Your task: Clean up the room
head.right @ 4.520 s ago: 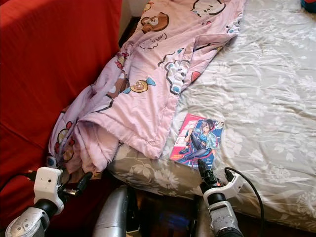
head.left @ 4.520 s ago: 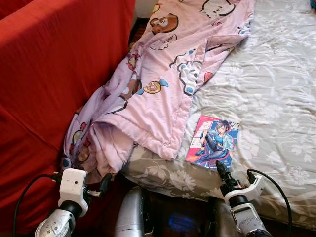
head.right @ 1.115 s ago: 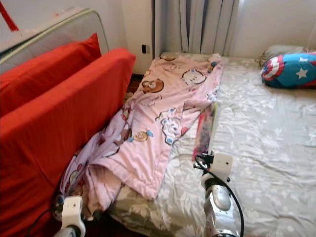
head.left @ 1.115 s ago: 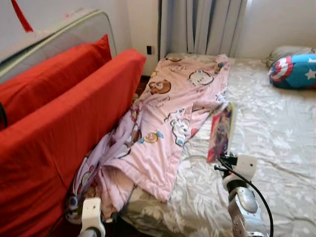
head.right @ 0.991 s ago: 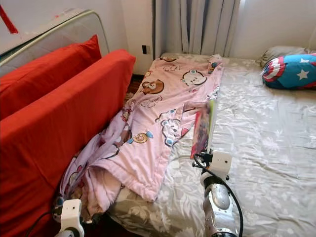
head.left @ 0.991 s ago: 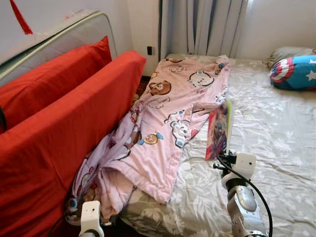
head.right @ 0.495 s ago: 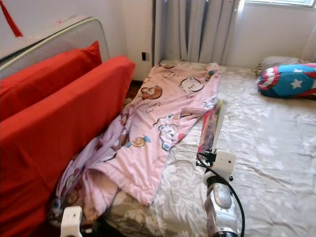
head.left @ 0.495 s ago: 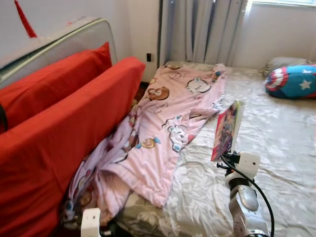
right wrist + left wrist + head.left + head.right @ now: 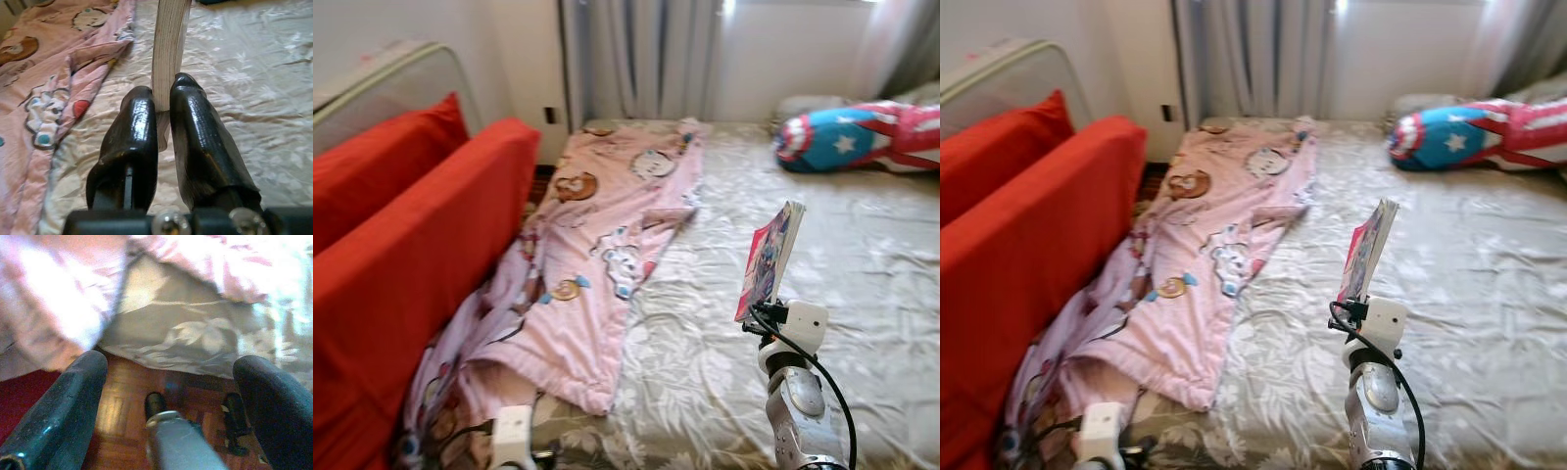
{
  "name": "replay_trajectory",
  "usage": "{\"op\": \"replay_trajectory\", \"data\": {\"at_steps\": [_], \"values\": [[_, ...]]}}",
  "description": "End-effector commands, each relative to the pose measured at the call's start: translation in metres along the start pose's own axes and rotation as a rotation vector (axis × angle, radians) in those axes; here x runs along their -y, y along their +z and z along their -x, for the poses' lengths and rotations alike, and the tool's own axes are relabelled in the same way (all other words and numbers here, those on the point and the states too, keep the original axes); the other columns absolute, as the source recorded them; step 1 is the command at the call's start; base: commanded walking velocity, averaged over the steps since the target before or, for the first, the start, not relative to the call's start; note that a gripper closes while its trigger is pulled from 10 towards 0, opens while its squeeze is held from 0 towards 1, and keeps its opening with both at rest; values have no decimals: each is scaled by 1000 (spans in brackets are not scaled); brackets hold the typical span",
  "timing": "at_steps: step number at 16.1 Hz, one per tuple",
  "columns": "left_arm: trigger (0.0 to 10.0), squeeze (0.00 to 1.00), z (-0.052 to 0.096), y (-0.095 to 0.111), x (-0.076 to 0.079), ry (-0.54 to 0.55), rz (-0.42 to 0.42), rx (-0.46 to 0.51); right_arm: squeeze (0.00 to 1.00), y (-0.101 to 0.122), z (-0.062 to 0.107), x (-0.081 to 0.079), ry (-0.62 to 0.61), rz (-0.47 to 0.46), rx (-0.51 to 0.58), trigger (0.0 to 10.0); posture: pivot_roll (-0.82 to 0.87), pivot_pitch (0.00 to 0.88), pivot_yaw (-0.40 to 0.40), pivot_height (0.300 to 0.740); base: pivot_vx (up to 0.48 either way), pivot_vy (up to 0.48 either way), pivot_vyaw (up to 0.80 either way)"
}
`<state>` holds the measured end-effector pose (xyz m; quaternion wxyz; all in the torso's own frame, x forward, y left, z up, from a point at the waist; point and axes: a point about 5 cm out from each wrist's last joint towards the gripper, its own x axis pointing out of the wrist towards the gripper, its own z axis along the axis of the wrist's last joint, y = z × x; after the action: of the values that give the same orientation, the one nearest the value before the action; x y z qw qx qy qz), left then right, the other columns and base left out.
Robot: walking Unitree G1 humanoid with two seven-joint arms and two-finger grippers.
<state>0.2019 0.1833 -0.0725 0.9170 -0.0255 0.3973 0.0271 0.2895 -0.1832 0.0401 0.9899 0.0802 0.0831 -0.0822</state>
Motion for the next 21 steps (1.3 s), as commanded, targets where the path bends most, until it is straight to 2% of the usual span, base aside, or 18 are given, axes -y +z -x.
{"op": "replay_trajectory", "data": {"at_steps": [1,2,3,6,8,9,14,21], "values": [[10000,0,0,-3,2,10,-23,-30,0,5,-3,-6,20,2,26,10000,-48,0,-2,740,0,0,-763],[10000,0,-1,-2,8,5,-32,-28,0,6,-2,-6,18,7,31,10000,-47,0,-2,740,0,0,-550],[10000,0,0,-3,4,7,-35,-25,0,5,-2,-6,13,21,33,10000,-45,0,-4,740,0,0,0],[10000,0,0,-3,4,7,-35,-25,0,5,-2,-6,13,21,33,10000,-45,0,-4,740,0,0,0],[10000,0,5,-11,-14,19,-41,-31,0,3,-2,-3,-8,17,20,10000,-51,0,-3,740,0,-274,0],[10000,0,5,-11,-15,20,-42,-32,0,2,-2,-2,-18,17,16,10000,-51,0,-3,740,0,-274,-513],[10000,0,4,-11,-13,16,-49,-32,0,3,-2,-1,-19,8,26,10000,-56,0,0,740,0,-277,-754],[10000,0,5,-11,-14,16,-54,-32,0,4,-1,-3,-6,11,42,10000,-55,0,2,740,0,-276,0]]}}
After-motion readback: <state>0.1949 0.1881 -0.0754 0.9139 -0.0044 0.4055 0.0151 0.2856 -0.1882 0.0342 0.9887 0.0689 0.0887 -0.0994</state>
